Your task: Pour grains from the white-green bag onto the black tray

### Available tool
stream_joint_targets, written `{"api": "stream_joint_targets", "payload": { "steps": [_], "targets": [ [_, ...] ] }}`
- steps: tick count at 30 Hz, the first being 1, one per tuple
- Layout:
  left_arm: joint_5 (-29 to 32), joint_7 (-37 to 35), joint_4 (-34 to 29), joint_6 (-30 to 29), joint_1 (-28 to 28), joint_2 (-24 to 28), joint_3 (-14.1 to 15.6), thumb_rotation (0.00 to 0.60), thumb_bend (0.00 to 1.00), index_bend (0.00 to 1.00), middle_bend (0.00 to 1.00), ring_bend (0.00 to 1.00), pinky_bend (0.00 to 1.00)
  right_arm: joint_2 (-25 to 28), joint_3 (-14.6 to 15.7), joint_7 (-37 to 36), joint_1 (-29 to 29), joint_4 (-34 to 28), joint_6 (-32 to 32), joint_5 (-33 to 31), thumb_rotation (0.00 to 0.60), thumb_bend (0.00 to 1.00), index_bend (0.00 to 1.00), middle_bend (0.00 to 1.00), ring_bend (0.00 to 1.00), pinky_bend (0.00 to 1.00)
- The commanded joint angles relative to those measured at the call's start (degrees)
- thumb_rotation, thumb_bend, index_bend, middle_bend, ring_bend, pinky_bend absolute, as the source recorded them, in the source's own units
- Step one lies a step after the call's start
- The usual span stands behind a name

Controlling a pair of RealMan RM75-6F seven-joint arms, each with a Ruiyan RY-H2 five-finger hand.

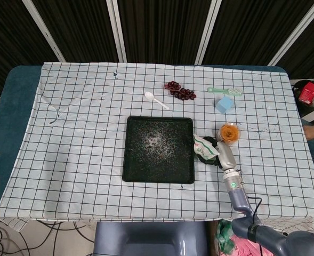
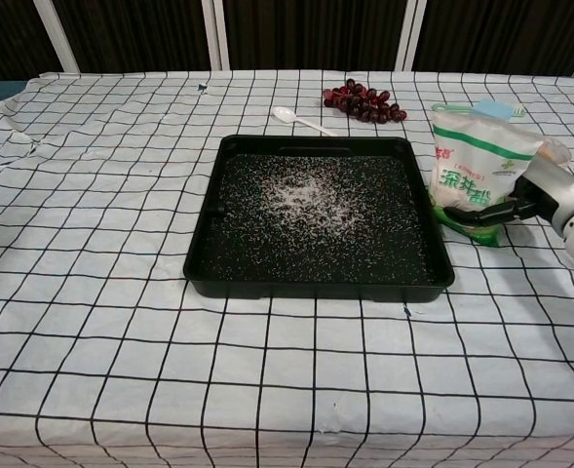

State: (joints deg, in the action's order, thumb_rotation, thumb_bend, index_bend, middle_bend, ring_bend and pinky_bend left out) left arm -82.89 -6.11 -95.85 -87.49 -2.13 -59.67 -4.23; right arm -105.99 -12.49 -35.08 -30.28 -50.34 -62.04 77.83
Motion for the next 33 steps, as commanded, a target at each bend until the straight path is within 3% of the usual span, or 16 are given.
{"api": "stream_joint_targets", "payload": {
  "steps": [1, 9, 13, 20, 27, 33],
  "targets": [
    [0.10, 0.03, -0.07, 0.01, 0.01, -0.01, -0.04, 0.600, 0.61, 0.23, 0.05, 0.00, 0.00, 0.09, 0.06, -0.30, -0.07, 0.05, 0.10, 0.12, 0.600, 0.38, 0.42, 0.40, 0.50, 0.53],
    [0.11, 0.12, -0.18, -0.03, 0.04, -0.04, -0.07, 0.600, 0.61, 0.22, 0.05, 0.00, 0.00, 0.61, 0.02, -0.89, -0.22, -0.38, -0.74, 0.78, 0.600, 0.40, 0.45, 0.42, 0.52, 0.53],
    [0.08, 0.09, -0.21, -0.05, 0.06, -0.01, -0.07, 0.600, 0.61, 0.22, 0.05, 0.00, 0.00, 1.28, -0.49, -0.54, -0.39, -1.11, -1.50, 0.87, 0.600, 0.40, 0.45, 0.43, 0.54, 0.59],
    [0.00, -0.06, -0.29, -0.11, 0.08, 0.06, -0.08, 0.600, 0.61, 0.22, 0.05, 0.00, 0.00, 4.74, -0.47, 2.41, -0.74, -4.25, -1.88, 1.67, 0.600, 0.40, 0.46, 0.43, 0.54, 0.59],
    [-0.37, -0.28, -0.12, -0.51, 0.14, -0.06, -0.12, 0.600, 0.61, 0.22, 0.05, 0.00, 0.00, 17.20, 1.04, 12.78, -1.40, -17.78, 2.66, 2.16, 0.600, 0.40, 0.46, 0.44, 0.54, 0.59],
    [-0.37, -0.53, -0.20, -0.57, 0.21, 0.04, -0.13, 0.600, 0.61, 0.22, 0.05, 0.00, 0.00, 27.87, 0.23, 23.75, -3.51, -31.79, 8.77, -1.23, 0.600, 0.40, 0.46, 0.43, 0.54, 0.59]
  ]
}}
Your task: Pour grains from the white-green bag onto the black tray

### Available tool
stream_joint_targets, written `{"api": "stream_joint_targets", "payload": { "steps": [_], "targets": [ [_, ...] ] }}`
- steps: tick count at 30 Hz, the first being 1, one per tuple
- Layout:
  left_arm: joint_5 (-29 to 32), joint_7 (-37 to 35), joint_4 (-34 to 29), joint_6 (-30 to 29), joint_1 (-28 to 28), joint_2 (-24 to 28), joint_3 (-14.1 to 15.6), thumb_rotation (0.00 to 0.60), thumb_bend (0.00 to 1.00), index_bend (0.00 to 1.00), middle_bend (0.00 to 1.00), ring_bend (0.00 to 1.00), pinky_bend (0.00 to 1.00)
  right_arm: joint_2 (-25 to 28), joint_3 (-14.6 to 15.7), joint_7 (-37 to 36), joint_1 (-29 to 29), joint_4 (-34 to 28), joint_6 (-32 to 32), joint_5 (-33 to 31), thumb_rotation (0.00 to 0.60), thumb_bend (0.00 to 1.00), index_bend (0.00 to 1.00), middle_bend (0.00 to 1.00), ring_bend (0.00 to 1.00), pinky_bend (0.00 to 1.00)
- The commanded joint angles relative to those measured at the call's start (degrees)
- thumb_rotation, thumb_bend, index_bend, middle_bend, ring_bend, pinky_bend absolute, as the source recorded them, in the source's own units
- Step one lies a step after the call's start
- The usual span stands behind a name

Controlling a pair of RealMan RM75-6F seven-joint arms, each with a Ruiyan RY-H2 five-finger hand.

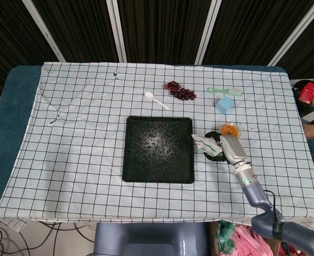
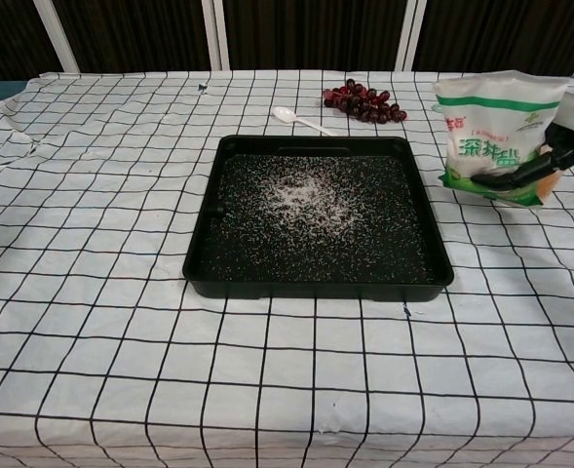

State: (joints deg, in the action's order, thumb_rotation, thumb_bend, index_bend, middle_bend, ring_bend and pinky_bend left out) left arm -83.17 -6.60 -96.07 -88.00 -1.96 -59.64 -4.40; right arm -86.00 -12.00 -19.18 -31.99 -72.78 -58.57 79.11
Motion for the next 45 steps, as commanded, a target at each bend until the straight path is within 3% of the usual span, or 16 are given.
{"api": "stream_joint_targets", "payload": {
  "steps": [1, 8, 16, 23, 27, 36, 45],
  "targets": [
    [-0.17, -0.06, 0.04, -0.11, 0.07, 0.02, 0.07, 0.600, 0.61, 0.22, 0.05, 0.00, 0.00, 9.51, -0.35, 9.77, -2.41, -11.33, 6.79, -3.39, 0.600, 0.41, 0.46, 0.43, 0.54, 0.59],
    [-0.27, -0.02, 0.08, -0.22, 0.06, -0.06, 0.04, 0.600, 0.61, 0.22, 0.05, 0.00, 0.00, 17.82, -1.10, 24.13, -8.37, -21.70, 16.15, -11.84, 0.600, 0.41, 0.47, 0.44, 0.54, 0.59],
    [-0.30, -0.14, 0.07, -0.34, 0.18, 0.00, 0.08, 0.600, 0.61, 0.22, 0.05, 0.00, 0.00, 20.77, -0.44, 33.67, -15.82, -25.00, 22.45, -24.93, 0.600, 0.43, 0.48, 0.44, 0.54, 0.59],
    [-0.06, -0.31, 0.08, -0.10, 0.13, 0.06, 0.03, 0.600, 0.61, 0.23, 0.05, 0.00, 0.00, 21.83, 2.47, 39.00, -22.99, -24.18, 26.60, -36.12, 0.600, 0.43, 0.49, 0.45, 0.55, 0.63],
    [0.02, -0.48, 0.00, -0.10, 0.15, 0.14, -0.03, 0.600, 0.61, 0.23, 0.05, 0.00, 0.00, 22.42, 6.00, 42.40, -28.71, -23.48, 28.63, -44.25, 0.600, 0.44, 0.49, 0.45, 0.56, 0.63],
    [0.02, -0.78, -0.06, -0.05, 0.17, 0.27, -0.02, 0.600, 0.61, 0.23, 0.05, 0.00, 0.00, 21.90, 15.38, 52.78, -42.11, -25.30, 22.39, -60.75, 0.600, 0.45, 0.50, 0.46, 0.56, 0.63],
    [0.00, -1.02, -0.15, 0.00, 0.20, 0.38, 0.01, 0.600, 0.61, 0.23, 0.05, 0.00, 0.00, 19.70, 20.11, 60.25, -49.85, -26.78, 16.51, -71.86, 0.600, 0.45, 0.50, 0.46, 0.56, 0.64]
  ]
}}
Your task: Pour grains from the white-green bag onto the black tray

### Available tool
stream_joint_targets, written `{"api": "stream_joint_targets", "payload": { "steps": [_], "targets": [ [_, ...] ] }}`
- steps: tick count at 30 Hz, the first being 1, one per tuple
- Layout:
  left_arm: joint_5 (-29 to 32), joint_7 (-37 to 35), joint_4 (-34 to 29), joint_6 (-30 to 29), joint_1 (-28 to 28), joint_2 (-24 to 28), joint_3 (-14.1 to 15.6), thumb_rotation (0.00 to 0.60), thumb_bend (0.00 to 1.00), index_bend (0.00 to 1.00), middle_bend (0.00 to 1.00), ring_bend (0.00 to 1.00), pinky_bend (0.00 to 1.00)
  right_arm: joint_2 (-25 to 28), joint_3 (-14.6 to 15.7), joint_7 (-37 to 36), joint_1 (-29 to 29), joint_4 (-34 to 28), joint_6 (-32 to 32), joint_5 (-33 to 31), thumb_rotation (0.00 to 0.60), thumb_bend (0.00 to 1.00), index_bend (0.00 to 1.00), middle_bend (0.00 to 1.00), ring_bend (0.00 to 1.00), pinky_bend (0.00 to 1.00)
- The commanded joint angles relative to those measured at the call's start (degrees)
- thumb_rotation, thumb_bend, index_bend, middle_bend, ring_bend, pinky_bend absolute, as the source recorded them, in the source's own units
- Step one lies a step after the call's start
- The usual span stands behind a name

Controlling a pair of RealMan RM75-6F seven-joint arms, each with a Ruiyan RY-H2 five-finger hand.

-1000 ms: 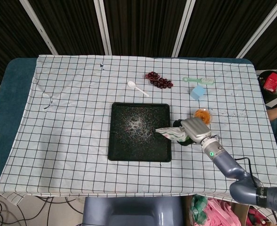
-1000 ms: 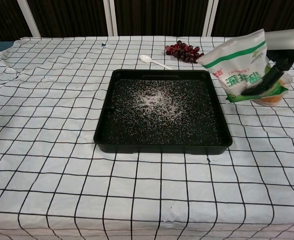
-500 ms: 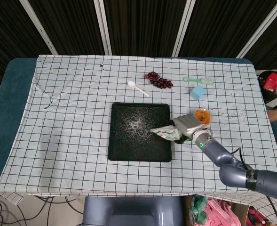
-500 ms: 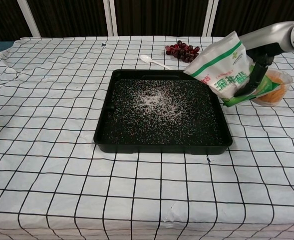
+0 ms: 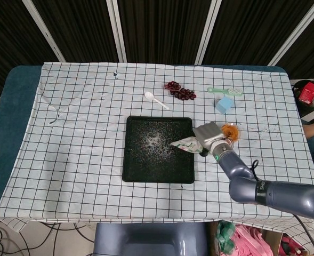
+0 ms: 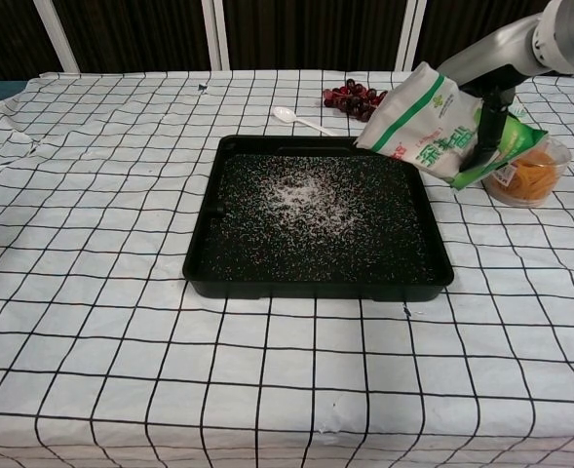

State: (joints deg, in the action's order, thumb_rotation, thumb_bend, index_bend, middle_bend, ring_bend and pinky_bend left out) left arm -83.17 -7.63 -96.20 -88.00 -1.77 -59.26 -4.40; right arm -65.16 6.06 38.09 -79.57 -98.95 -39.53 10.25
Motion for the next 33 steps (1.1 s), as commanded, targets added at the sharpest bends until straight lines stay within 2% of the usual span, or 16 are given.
{"api": "stream_joint_targets", "payload": {
  "steps": [1, 6, 16, 33],
  "targets": [
    [0.00, -0.01, -0.02, -0.02, 0.03, 0.01, 0.01, 0.600, 0.61, 0.23, 0.05, 0.00, 0.00, -1.36, 2.34, 3.49, -2.68, -0.67, -2.96, -3.68, 0.600, 0.45, 0.50, 0.46, 0.56, 0.64],
    [0.03, -0.13, -0.10, -0.07, 0.08, 0.07, 0.00, 0.600, 0.61, 0.23, 0.05, 0.00, 0.00, -2.70, 3.89, 7.02, -5.19, -0.94, -5.55, -8.51, 0.600, 0.45, 0.50, 0.46, 0.56, 0.64],
    [0.01, -0.27, -0.10, -0.13, 0.14, 0.14, 0.00, 0.600, 0.61, 0.23, 0.05, 0.00, 0.00, -3.44, 4.45, 11.14, -8.32, -1.61, -6.92, -15.23, 0.600, 0.45, 0.50, 0.46, 0.56, 0.64],
    [-0.06, -0.52, -0.03, -0.26, 0.22, 0.20, -0.02, 0.600, 0.61, 0.23, 0.05, 0.00, 0.00, -6.00, 4.44, 18.70, -11.02, -2.02, -12.20, -21.65, 0.600, 0.47, 0.50, 0.46, 0.57, 0.64]
  ]
}}
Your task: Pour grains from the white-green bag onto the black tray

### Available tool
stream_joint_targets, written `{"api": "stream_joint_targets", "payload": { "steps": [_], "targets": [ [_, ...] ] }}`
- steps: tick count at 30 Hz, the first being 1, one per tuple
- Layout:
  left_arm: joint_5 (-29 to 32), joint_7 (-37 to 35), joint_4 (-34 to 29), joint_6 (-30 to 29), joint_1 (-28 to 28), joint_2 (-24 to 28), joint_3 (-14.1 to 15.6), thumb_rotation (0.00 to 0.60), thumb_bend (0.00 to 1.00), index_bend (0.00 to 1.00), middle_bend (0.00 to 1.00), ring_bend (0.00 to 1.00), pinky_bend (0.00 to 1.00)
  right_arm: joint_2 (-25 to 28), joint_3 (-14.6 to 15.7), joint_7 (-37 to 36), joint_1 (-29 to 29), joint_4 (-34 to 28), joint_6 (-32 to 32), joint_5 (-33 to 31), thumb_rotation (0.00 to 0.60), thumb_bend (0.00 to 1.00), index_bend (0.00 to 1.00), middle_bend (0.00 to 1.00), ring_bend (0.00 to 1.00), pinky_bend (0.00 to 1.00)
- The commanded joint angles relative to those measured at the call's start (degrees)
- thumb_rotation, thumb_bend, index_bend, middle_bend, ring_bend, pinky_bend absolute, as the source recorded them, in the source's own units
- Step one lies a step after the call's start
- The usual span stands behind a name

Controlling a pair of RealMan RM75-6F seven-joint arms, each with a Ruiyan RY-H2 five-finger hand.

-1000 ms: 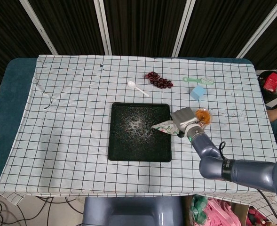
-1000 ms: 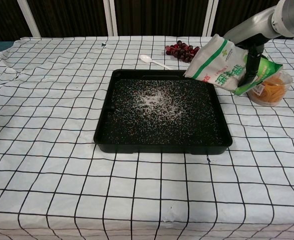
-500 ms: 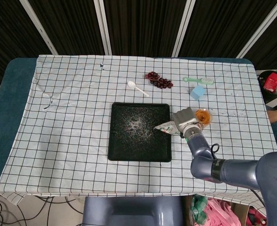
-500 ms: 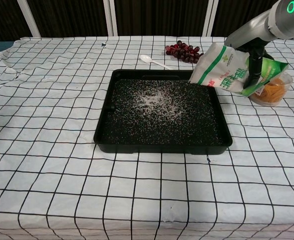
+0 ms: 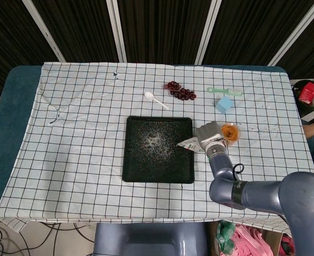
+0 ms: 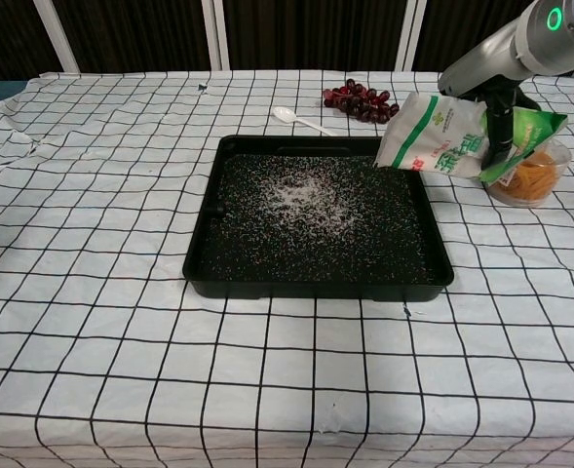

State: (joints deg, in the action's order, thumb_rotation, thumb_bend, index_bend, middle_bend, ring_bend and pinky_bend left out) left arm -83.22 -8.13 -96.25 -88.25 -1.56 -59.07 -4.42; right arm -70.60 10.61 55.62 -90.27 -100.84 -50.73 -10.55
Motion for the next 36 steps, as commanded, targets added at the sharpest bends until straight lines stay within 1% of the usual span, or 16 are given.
{"api": "stream_joint_targets", "payload": {
  "steps": [1, 7, 13, 16, 18, 20, 23, 24, 28, 32, 36],
  "targets": [
    [0.00, -0.03, 0.02, 0.02, 0.00, 0.01, 0.00, 0.600, 0.61, 0.23, 0.05, 0.00, 0.00, -0.74, -0.13, 1.76, -0.42, -0.18, -1.42, -1.03, 0.600, 0.47, 0.50, 0.46, 0.57, 0.64],
    [0.00, -0.07, 0.06, 0.06, 0.01, 0.03, 0.02, 0.600, 0.61, 0.23, 0.05, 0.00, 0.00, -1.81, -0.47, 4.44, -0.56, -0.60, -3.86, -1.38, 0.600, 0.47, 0.50, 0.46, 0.57, 0.64],
    [0.03, -0.10, 0.10, 0.04, 0.02, 0.04, -0.01, 0.600, 0.61, 0.23, 0.05, 0.00, 0.00, -1.78, -2.35, 4.93, 0.28, -0.66, -3.55, -2.24, 0.600, 0.47, 0.50, 0.46, 0.57, 0.64],
    [0.04, -0.18, 0.13, 0.02, 0.03, 0.06, -0.02, 0.600, 0.61, 0.23, 0.05, 0.00, 0.00, -0.87, -3.87, 3.18, 1.55, -0.66, -2.28, -1.09, 0.600, 0.47, 0.51, 0.46, 0.57, 0.64],
    [0.07, -0.27, 0.15, -0.03, 0.06, 0.09, -0.05, 0.600, 0.61, 0.23, 0.05, 0.00, 0.00, 0.30, -5.65, 0.02, 3.29, -0.84, -0.33, 0.77, 0.600, 0.47, 0.51, 0.46, 0.57, 0.64],
    [0.09, -0.34, 0.16, -0.05, 0.07, 0.10, -0.08, 0.600, 0.61, 0.23, 0.05, 0.00, 0.00, 2.06, -8.11, -4.73, 5.67, -1.33, 2.92, 2.64, 0.600, 0.47, 0.51, 0.46, 0.57, 0.64],
    [0.03, -0.26, 0.18, -0.04, 0.06, 0.09, -0.05, 0.600, 0.61, 0.23, 0.05, 0.00, 0.00, 4.50, -11.06, -11.32, 9.62, -1.49, 7.80, 7.52, 0.600, 0.47, 0.51, 0.46, 0.57, 0.64],
    [0.02, -0.21, 0.19, -0.05, 0.07, 0.07, -0.04, 0.600, 0.61, 0.23, 0.05, 0.00, 0.00, 4.96, -11.50, -12.78, 10.79, -1.34, 8.65, 9.62, 0.600, 0.47, 0.51, 0.46, 0.57, 0.64],
    [-0.03, -0.15, 0.18, -0.20, 0.12, 0.02, -0.05, 0.600, 0.61, 0.23, 0.05, 0.00, 0.00, 5.16, -13.02, -18.31, 15.33, -0.52, 9.13, 18.31, 0.600, 0.47, 0.51, 0.46, 0.57, 0.64],
    [-0.01, 0.01, 0.20, -0.26, 0.13, -0.02, -0.07, 0.600, 0.61, 0.23, 0.05, 0.00, 0.00, 4.76, -15.68, -25.75, 20.28, 0.51, 10.37, 26.06, 0.600, 0.47, 0.51, 0.45, 0.57, 0.64],
    [0.05, 0.07, 0.22, -0.27, 0.14, -0.05, -0.11, 0.600, 0.61, 0.23, 0.05, 0.00, 0.00, 3.43, -17.30, -31.14, 24.61, 2.08, 9.47, 34.76, 0.600, 0.47, 0.52, 0.45, 0.56, 0.63]
  ]
}}
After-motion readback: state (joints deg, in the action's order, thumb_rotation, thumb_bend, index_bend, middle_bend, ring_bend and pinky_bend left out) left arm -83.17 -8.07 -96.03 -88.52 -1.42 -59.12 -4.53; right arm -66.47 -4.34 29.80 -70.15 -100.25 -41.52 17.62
